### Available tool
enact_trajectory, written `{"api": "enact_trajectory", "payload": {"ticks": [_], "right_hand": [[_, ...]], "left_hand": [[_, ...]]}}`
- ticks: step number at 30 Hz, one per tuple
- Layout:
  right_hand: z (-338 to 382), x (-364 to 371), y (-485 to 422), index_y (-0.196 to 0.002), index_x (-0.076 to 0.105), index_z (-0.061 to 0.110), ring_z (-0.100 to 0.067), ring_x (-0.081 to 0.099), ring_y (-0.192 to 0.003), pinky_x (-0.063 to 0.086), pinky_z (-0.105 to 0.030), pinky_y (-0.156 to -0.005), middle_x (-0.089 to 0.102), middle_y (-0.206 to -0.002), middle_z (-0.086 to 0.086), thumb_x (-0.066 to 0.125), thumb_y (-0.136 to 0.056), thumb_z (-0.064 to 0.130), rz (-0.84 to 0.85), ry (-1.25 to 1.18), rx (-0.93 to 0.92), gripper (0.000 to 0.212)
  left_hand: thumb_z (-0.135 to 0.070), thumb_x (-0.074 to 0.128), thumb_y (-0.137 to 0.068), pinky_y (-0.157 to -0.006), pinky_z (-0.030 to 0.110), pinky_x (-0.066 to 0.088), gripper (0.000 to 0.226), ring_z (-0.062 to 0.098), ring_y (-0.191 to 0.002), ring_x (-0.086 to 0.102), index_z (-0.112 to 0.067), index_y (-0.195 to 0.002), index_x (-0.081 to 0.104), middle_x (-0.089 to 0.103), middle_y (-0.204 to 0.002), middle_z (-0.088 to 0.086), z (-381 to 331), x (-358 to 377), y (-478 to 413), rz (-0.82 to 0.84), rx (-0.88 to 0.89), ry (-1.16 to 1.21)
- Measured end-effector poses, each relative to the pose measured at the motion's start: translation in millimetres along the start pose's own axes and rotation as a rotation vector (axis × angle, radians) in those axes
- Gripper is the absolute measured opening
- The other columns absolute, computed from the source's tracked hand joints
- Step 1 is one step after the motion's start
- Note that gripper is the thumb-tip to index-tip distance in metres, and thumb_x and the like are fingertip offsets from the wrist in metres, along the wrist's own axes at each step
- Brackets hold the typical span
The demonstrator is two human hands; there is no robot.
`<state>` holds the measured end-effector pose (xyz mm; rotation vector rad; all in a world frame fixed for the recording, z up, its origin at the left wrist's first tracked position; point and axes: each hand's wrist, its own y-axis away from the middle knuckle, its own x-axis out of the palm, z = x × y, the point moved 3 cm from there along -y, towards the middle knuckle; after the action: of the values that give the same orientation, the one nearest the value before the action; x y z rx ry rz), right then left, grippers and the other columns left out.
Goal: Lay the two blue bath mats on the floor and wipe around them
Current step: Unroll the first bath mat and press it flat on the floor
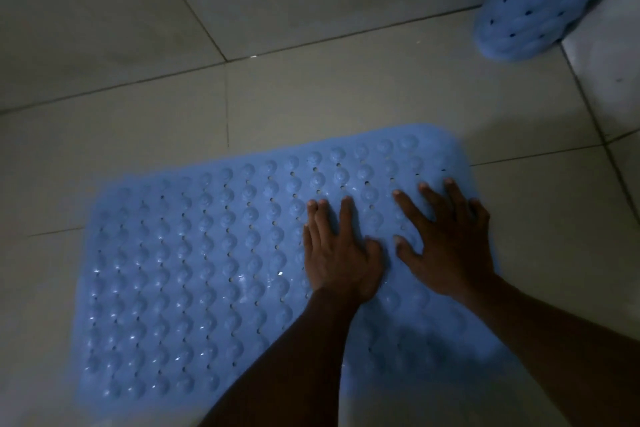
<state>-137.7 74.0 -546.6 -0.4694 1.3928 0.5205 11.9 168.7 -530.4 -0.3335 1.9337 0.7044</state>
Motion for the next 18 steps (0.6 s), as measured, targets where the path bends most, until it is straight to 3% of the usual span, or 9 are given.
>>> {"api": "enact_trajectory", "payload": {"ticks": [3,5,8,11,13,18], "right_hand": [[1,-1,2,-0.149,0.043,0.039,-0.039,0.033,-0.146,0.032,-0.059,-0.107,0.046,-0.154,-0.004,0.050,-0.082,0.063,-0.007,0.013,-0.007,0.072],[0,0,2,-0.150,0.043,0.038,-0.039,0.031,-0.147,0.030,-0.058,-0.108,0.044,-0.156,-0.004,0.043,-0.083,0.065,0.013,0.022,-0.002,0.072],[5,6,9,-0.151,0.041,0.035,-0.038,0.028,-0.149,0.027,-0.060,-0.110,0.040,-0.159,-0.005,0.033,-0.085,0.064,-0.009,0.037,0.028,0.073],[29,9,29,-0.153,0.039,0.030,-0.032,0.027,-0.150,0.023,-0.061,-0.113,0.038,-0.160,-0.004,0.031,-0.087,0.060,-0.058,0.019,0.108,0.073],[72,13,46,-0.152,0.041,0.025,-0.033,0.030,-0.149,0.026,-0.061,-0.113,0.041,-0.158,-0.006,0.031,-0.088,0.056,-0.077,0.013,0.046,0.072],[241,29,66,-0.150,0.045,0.029,-0.031,0.037,-0.147,0.029,-0.058,-0.112,0.045,-0.157,-0.005,0.043,-0.090,0.050,-0.087,-0.137,-0.057,0.064]], "left_hand": [[-0.047,0.039,-0.094,-0.124,0.045,0.015,0.073,0.035,-0.155,0.007,-0.032,-0.161,0.014,0.010,-0.166,0.015,20,-17,-6,0.082,0.117,-0.086],[-0.047,0.032,-0.095,-0.120,0.048,0.027,0.068,0.035,-0.150,0.023,-0.031,-0.160,0.024,0.024,-0.162,0.016,33,-23,-7,0.029,0.233,-0.138],[-0.050,0.028,-0.100,-0.124,0.053,0.014,0.064,0.031,-0.156,0.012,-0.032,-0.161,0.022,0.018,-0.169,0.010,67,-12,10,-0.045,0.376,-0.192],[-0.062,0.024,-0.101,-0.124,0.047,-0.008,0.068,0.026,-0.157,-0.013,-0.039,-0.162,0.005,-0.006,-0.171,0.002,125,-8,36,-0.114,0.298,-0.191],[-0.065,0.022,-0.101,-0.124,0.045,-0.014,0.070,0.025,-0.155,-0.020,-0.040,-0.161,-0.001,-0.014,-0.170,0.000,167,-19,49,-0.123,0.246,-0.192],[-0.071,0.001,-0.090,-0.126,0.048,-0.009,0.078,0.026,-0.156,-0.018,-0.040,-0.161,-0.006,-0.014,-0.171,0.001,290,-76,71,-0.111,0.031,-0.239]]}}
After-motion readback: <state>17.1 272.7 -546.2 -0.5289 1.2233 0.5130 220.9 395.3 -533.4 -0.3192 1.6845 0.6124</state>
